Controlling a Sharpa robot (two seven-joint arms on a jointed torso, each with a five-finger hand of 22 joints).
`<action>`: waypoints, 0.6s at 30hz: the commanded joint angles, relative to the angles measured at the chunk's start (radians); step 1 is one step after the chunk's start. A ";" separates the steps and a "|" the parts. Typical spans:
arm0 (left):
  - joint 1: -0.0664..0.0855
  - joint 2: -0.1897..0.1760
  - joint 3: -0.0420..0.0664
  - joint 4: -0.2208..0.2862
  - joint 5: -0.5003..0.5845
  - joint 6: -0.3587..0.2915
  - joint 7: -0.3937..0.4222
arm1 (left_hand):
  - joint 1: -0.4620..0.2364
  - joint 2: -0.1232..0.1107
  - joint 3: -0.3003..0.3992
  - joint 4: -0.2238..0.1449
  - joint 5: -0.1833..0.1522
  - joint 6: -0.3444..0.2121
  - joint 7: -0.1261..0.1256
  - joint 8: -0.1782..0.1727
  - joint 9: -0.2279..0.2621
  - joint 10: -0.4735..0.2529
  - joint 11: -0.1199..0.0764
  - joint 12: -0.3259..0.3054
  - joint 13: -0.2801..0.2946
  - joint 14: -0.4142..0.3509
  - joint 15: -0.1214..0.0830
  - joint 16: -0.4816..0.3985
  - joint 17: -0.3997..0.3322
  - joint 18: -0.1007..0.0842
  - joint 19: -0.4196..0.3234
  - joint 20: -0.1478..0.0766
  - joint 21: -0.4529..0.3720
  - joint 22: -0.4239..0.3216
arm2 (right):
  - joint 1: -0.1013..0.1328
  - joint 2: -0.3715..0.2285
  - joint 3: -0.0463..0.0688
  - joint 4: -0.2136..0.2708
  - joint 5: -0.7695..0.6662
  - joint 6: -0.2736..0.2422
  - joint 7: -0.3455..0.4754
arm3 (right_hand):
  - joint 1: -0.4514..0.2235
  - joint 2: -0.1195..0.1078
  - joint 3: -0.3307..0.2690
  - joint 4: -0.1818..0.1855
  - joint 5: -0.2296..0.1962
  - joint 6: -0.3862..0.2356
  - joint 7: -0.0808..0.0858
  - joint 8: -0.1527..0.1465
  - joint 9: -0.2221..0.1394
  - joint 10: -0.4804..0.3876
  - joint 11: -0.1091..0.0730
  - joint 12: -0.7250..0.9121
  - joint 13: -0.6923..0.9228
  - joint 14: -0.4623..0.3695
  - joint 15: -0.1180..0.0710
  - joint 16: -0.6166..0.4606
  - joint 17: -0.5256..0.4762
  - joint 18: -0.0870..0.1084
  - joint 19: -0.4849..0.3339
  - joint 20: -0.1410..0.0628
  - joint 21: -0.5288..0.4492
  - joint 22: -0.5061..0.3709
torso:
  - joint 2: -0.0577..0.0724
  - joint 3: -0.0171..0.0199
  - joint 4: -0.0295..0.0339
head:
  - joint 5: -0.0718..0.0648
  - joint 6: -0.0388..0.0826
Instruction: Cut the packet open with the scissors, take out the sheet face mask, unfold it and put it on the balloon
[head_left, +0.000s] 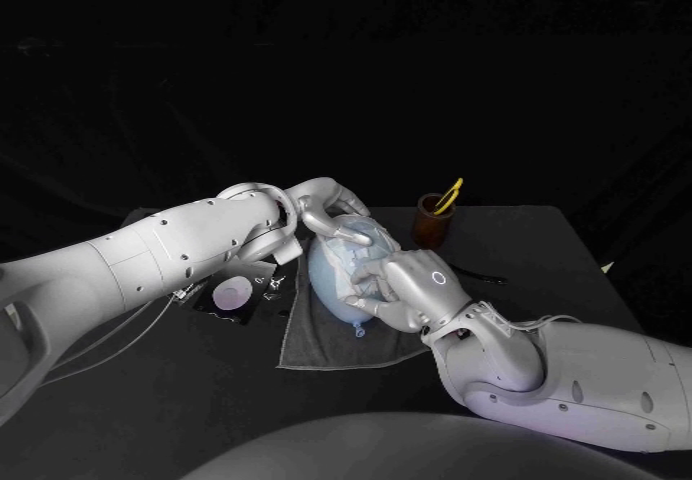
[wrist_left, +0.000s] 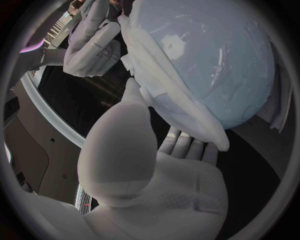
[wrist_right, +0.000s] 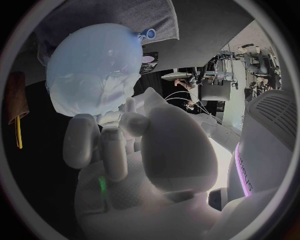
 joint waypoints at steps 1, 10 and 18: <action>0.001 0.006 0.001 -0.007 -0.002 0.006 -0.003 | 0.014 0.000 0.011 0.000 0.005 0.008 0.072 0.006 0.001 0.006 0.005 -0.001 0.000 0.008 0.000 0.001 0.001 -0.004 -0.008 -0.001 0.000 0.001 | -0.001 0.004 0.002 -0.004 -0.058 0.008 -0.024 | 0.001 -0.010 0.007 0.000 -0.003 0.005 -0.001 -0.003 0.002 0.108 -0.008 0.471 0.808 0.107 -0.005 0.006 0.263 -0.012 -0.003 -0.002 0.001 0.000 | 0.001 0.0022 -0.0001 | 0.001 0.000; 0.001 0.017 0.000 -0.031 -0.002 0.008 -0.003 | 0.025 0.005 0.029 0.000 0.004 0.010 0.074 0.007 0.001 0.009 0.007 -0.004 0.000 0.009 0.001 0.000 0.001 -0.004 -0.008 -0.001 0.000 0.001 | -0.004 0.009 0.008 -0.009 -0.086 -0.019 -0.030 | -0.006 -0.015 0.035 0.001 -0.001 0.018 -0.006 0.003 0.005 0.108 -0.012 0.471 0.808 0.107 -0.007 0.006 0.263 -0.010 -0.008 -0.004 -0.005 -0.005 | 0.000 0.0013 -0.0001 | 0.001 0.000; 0.001 0.023 0.000 -0.042 -0.001 0.011 -0.006 | 0.029 0.008 0.035 0.000 0.004 0.012 0.075 0.008 0.002 0.011 0.008 -0.005 0.000 0.012 0.001 0.000 0.001 -0.004 -0.009 -0.001 0.000 0.001 | -0.005 0.014 0.015 -0.024 -0.094 -0.025 -0.031 | -0.009 -0.019 0.048 0.000 -0.002 0.025 -0.010 0.007 0.008 0.108 -0.014 0.471 0.808 0.107 -0.009 0.006 0.263 -0.010 -0.008 -0.005 -0.004 -0.003 | -0.001 0.0000 0.0002 | 0.001 0.000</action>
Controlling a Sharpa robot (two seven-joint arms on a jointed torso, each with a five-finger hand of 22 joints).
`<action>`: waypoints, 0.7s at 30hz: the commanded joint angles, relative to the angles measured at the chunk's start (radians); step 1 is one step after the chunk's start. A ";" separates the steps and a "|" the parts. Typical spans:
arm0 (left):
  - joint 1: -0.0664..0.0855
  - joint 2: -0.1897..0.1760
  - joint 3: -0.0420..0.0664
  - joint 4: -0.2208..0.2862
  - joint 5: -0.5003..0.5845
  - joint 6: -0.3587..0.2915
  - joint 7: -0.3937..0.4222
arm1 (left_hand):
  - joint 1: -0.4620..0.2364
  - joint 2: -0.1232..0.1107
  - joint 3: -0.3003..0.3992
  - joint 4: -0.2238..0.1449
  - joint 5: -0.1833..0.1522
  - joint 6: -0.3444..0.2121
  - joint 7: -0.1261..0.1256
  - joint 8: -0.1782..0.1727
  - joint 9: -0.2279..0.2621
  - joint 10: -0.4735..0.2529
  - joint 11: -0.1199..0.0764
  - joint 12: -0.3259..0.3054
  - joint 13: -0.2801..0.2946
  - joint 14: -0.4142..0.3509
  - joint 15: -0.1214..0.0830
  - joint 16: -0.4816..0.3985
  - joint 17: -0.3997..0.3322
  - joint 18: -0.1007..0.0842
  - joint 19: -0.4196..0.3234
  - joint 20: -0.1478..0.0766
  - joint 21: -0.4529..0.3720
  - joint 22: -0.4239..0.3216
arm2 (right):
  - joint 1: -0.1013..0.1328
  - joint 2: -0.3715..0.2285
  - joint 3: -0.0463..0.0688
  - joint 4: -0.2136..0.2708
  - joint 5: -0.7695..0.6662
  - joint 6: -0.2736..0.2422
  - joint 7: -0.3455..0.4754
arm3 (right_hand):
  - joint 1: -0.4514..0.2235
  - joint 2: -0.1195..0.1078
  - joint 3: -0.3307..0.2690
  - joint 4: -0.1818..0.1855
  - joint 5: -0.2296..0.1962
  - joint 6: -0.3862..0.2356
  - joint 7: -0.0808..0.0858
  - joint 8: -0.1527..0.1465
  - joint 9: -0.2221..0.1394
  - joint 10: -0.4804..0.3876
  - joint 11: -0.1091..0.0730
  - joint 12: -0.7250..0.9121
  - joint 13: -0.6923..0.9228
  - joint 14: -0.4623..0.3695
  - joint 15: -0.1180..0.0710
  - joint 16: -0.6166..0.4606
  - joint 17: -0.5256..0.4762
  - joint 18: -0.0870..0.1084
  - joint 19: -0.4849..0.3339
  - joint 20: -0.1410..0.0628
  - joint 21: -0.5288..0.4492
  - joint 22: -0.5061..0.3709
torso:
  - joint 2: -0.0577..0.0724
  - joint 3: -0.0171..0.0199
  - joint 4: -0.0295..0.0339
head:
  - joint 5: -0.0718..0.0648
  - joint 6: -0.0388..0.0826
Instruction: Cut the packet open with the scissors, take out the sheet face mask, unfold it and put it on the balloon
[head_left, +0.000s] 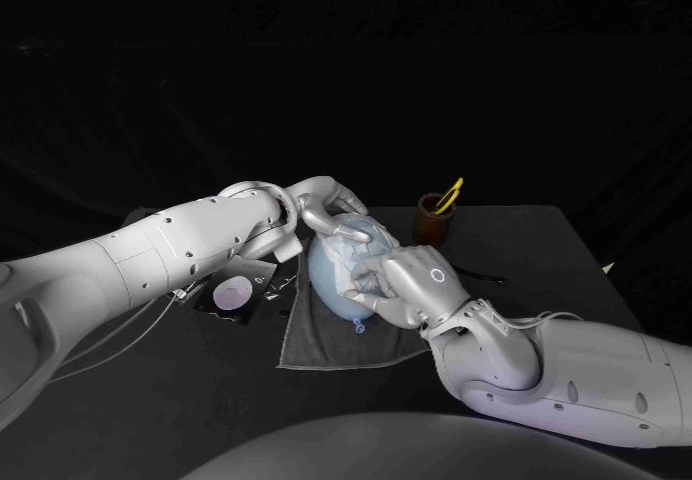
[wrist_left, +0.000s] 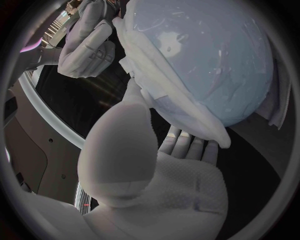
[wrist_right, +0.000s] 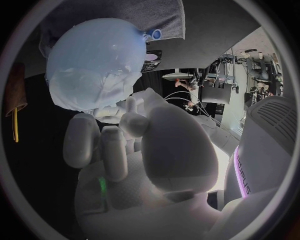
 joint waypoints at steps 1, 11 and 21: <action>0.001 0.005 0.000 -0.004 -0.001 0.011 -0.004 | 0.011 -0.001 0.006 0.000 0.004 0.008 0.076 0.004 0.002 0.004 0.001 -0.005 0.000 0.008 0.001 0.000 0.002 -0.004 -0.009 -0.001 0.000 0.001 | -0.001 0.004 0.002 -0.009 -0.035 -0.014 -0.010 | -0.002 -0.012 0.010 0.001 -0.002 0.009 -0.001 0.008 0.002 0.109 -0.013 0.460 0.808 0.106 -0.008 0.004 0.263 -0.010 -0.004 -0.002 -0.003 0.003 | -0.001 -0.0011 0.0005 | 0.000 0.000; 0.001 0.015 0.000 -0.016 0.003 0.013 -0.006 | 0.015 0.002 0.015 0.000 0.004 0.009 0.077 0.004 0.002 0.007 0.002 -0.005 0.000 0.011 0.001 0.001 0.002 -0.003 -0.011 -0.001 0.000 0.000 | -0.001 0.020 0.008 -0.043 -0.038 0.000 -0.010 | -0.006 -0.019 0.016 0.001 -0.008 0.012 -0.003 0.011 0.004 0.109 -0.015 0.460 0.808 0.106 -0.010 0.004 0.263 -0.010 -0.004 -0.003 -0.003 0.004 | 0.000 -0.0012 0.0006 | 0.004 0.000; 0.001 0.026 0.000 -0.031 0.013 0.017 -0.008 | 0.016 0.002 0.016 0.000 0.004 0.010 0.078 0.004 0.002 0.008 0.002 -0.005 0.000 0.012 0.001 0.001 0.002 -0.003 -0.011 -0.001 0.000 0.000 | -0.001 0.042 0.011 -0.071 -0.039 0.027 -0.015 | -0.011 -0.023 0.020 0.001 -0.014 0.011 -0.002 0.011 0.005 0.109 -0.015 0.460 0.808 0.106 -0.010 0.004 0.263 -0.009 -0.005 -0.004 -0.006 0.002 | 0.000 -0.0011 0.0009 | 0.003 0.000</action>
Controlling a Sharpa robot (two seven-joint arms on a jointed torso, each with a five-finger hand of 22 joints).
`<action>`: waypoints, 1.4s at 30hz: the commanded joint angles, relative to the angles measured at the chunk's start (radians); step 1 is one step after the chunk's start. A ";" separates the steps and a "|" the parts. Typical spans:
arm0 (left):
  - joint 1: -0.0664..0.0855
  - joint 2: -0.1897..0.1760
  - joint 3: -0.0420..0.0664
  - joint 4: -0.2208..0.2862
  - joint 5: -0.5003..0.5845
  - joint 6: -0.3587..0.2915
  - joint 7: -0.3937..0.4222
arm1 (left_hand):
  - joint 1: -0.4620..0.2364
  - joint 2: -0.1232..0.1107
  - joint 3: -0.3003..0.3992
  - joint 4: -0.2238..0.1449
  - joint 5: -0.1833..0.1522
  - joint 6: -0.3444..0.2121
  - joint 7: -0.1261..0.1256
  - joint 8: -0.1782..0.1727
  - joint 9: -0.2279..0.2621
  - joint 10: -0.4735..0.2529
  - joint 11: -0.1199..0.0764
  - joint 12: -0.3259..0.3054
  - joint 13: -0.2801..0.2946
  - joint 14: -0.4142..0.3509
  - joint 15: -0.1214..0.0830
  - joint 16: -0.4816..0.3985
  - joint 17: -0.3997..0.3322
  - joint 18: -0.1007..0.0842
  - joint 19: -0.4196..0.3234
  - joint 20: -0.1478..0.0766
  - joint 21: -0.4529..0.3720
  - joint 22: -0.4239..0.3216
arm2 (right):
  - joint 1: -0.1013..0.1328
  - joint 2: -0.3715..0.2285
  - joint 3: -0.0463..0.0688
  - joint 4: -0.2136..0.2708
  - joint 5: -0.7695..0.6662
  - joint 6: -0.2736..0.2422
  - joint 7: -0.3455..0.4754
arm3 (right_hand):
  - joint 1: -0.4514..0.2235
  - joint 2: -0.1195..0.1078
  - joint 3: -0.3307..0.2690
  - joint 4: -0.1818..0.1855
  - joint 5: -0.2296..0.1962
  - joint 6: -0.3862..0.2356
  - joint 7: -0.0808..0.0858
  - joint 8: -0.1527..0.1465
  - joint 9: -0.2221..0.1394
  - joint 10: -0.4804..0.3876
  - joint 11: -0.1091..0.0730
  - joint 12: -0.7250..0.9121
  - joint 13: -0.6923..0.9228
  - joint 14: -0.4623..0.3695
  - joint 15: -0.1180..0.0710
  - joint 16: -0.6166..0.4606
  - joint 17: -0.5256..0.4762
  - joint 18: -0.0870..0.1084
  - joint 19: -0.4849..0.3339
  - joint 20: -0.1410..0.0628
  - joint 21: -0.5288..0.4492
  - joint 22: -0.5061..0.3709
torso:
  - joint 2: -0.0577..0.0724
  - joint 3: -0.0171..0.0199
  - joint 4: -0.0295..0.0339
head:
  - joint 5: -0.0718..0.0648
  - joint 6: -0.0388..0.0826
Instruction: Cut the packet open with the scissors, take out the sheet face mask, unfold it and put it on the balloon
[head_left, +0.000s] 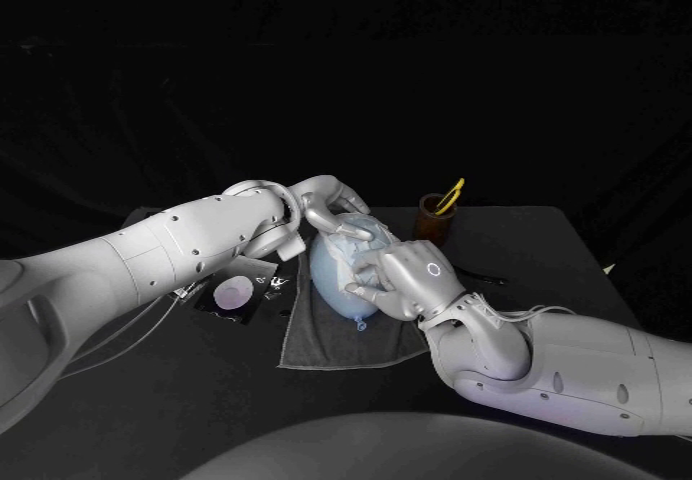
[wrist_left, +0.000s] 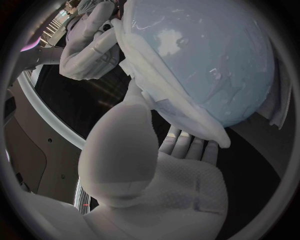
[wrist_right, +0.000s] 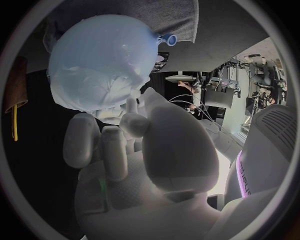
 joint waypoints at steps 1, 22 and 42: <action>0.000 0.007 0.000 -0.006 0.010 0.016 -0.004 | 0.010 -0.004 0.007 0.000 0.004 0.006 0.074 0.004 0.001 0.005 -0.001 -0.005 0.000 0.005 0.001 0.001 0.001 -0.004 -0.008 0.003 0.000 0.000 | 0.000 0.006 0.001 -0.006 -0.021 0.025 -0.009 | 0.000 -0.011 0.007 0.002 -0.008 0.007 0.001 0.003 0.001 0.110 -0.014 0.453 0.808 0.106 -0.010 0.003 0.263 -0.009 -0.006 -0.004 -0.006 -0.001 | 0.000 -0.0001 0.0004 | -0.001 0.000; 0.000 0.018 0.000 -0.023 0.022 0.019 -0.007 | 0.012 -0.001 0.012 0.000 0.004 0.009 0.075 0.006 0.002 0.010 0.000 -0.005 0.000 0.009 0.001 0.002 0.002 -0.003 -0.008 0.003 -0.001 0.000 | 0.000 0.015 0.004 -0.018 -0.021 0.044 -0.014 | 0.083 0.009 0.238 -0.043 -0.017 0.009 -0.014 0.032 0.024 0.110 -0.029 0.453 0.808 0.106 -0.023 0.003 0.263 -0.010 -0.002 -0.017 -0.005 0.014 | 0.001 0.0001 -0.0002 | -0.002 0.000; 0.000 0.017 -0.001 -0.023 0.027 0.023 -0.010 | 0.014 0.002 0.016 -0.001 0.004 0.011 0.077 0.006 0.002 0.013 0.001 -0.006 0.001 0.009 0.002 0.002 0.002 -0.003 -0.007 0.003 0.000 0.000 | 0.000 0.013 0.006 -0.010 -0.021 0.006 -0.010 | -0.089 -0.005 0.585 -0.231 -0.040 -0.019 -0.016 0.137 0.120 0.110 -0.031 0.453 0.808 0.106 -0.025 0.003 0.263 -0.015 0.009 -0.020 0.006 0.050 | 0.001 0.0013 -0.0002 | -0.001 0.000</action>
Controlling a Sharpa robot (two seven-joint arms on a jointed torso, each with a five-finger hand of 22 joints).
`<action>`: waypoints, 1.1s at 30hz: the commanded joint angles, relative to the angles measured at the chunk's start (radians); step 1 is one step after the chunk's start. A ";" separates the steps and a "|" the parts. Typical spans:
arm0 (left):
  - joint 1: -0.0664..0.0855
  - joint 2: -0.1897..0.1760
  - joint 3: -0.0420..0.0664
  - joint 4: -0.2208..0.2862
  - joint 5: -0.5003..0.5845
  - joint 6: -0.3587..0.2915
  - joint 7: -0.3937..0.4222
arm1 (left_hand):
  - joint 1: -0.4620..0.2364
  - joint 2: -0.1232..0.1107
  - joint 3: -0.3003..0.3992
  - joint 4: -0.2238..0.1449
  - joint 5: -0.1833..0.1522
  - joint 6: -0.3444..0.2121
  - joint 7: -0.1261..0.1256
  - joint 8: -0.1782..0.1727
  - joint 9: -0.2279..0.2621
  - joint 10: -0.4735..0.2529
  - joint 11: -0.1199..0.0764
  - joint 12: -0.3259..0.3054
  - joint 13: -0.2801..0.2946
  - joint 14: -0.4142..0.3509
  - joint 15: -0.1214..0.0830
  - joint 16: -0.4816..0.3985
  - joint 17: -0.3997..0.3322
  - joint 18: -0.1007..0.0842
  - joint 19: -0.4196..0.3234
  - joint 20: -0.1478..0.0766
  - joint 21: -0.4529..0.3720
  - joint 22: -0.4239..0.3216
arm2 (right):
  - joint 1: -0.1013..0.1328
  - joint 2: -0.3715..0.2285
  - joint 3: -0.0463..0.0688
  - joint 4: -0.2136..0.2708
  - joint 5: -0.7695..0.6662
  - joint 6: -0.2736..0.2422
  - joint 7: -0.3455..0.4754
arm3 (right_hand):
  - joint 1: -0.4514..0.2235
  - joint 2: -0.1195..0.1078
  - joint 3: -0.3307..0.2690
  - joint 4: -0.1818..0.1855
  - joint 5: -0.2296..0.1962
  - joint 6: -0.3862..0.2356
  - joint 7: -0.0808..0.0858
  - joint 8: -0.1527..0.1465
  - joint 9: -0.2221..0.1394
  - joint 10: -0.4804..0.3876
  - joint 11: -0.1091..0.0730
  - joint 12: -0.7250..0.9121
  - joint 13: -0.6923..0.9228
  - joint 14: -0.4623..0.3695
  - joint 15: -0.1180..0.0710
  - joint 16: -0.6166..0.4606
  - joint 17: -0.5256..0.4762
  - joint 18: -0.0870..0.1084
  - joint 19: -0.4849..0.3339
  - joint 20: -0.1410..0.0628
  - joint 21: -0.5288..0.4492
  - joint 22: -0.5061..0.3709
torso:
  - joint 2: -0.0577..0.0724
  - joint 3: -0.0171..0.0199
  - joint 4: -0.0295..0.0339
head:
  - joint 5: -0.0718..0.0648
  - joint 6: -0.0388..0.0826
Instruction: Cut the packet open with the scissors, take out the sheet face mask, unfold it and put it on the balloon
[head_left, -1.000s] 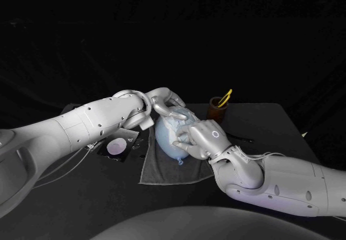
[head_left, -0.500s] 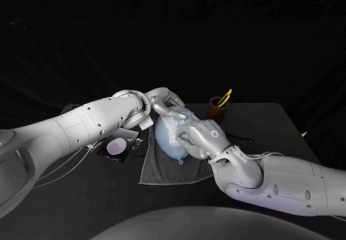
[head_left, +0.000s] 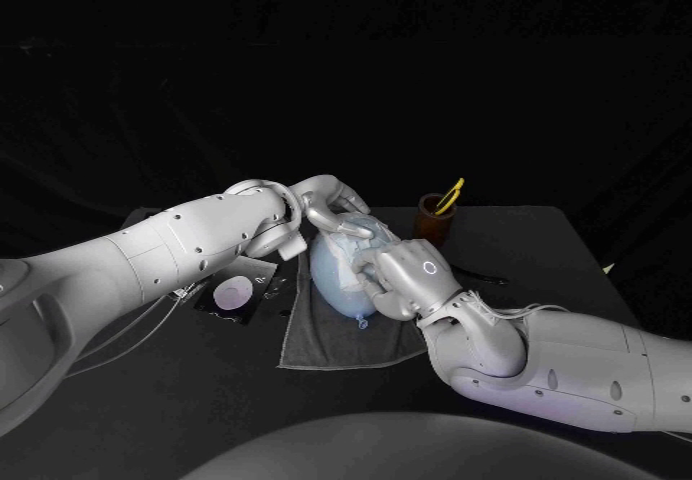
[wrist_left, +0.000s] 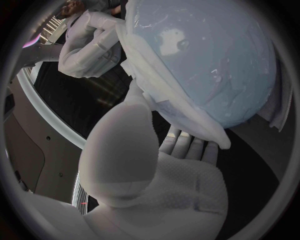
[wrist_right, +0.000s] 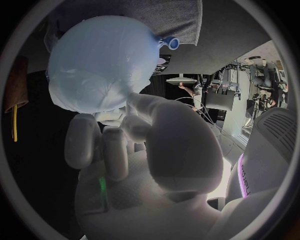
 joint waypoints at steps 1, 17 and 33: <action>0.000 0.002 0.000 0.001 0.005 0.015 -0.004 | 0.009 -0.002 0.004 0.001 0.004 0.008 0.079 0.006 0.002 0.005 0.001 -0.006 0.001 0.006 -0.001 0.002 0.001 -0.003 -0.003 -0.001 0.000 0.000 | -0.001 0.000 0.001 0.006 -0.017 -0.025 -0.002 | -0.022 0.003 0.020 -0.009 -0.019 0.003 -0.005 0.011 0.037 0.122 -0.020 0.358 0.805 0.109 -0.007 0.004 0.263 -0.008 0.006 -0.002 0.009 0.005 | 0.000 0.0004 0.0001 | 0.000 0.000; 0.000 0.007 0.000 0.000 0.006 0.019 -0.005 | 0.011 0.000 0.007 0.001 0.004 0.008 0.080 0.007 0.002 0.005 0.002 -0.006 0.001 0.006 -0.001 0.001 0.001 -0.003 -0.003 -0.001 0.000 0.000 | -0.001 0.014 0.004 0.045 0.004 -0.091 0.030 | -0.043 0.002 0.039 -0.024 -0.035 0.013 -0.012 0.026 0.046 0.122 -0.026 0.358 0.805 0.109 -0.012 0.004 0.263 -0.011 0.015 -0.006 0.020 0.022 | 0.001 0.0000 -0.0002 | -0.003 0.000; 0.000 0.016 -0.001 -0.005 0.007 0.023 -0.006 | 0.012 0.000 0.007 0.001 0.004 0.009 0.080 0.007 0.002 0.005 0.002 -0.007 0.001 0.004 -0.001 0.001 0.001 -0.003 -0.003 -0.001 0.000 0.000 | -0.001 0.100 0.005 -0.008 0.066 -0.026 0.053 | -0.046 0.005 0.044 -0.027 -0.035 0.014 -0.013 0.028 0.047 0.122 -0.027 0.358 0.805 0.109 -0.013 0.004 0.263 -0.010 0.013 -0.007 0.017 0.019 | 0.000 -0.0019 0.0003 | -0.002 0.000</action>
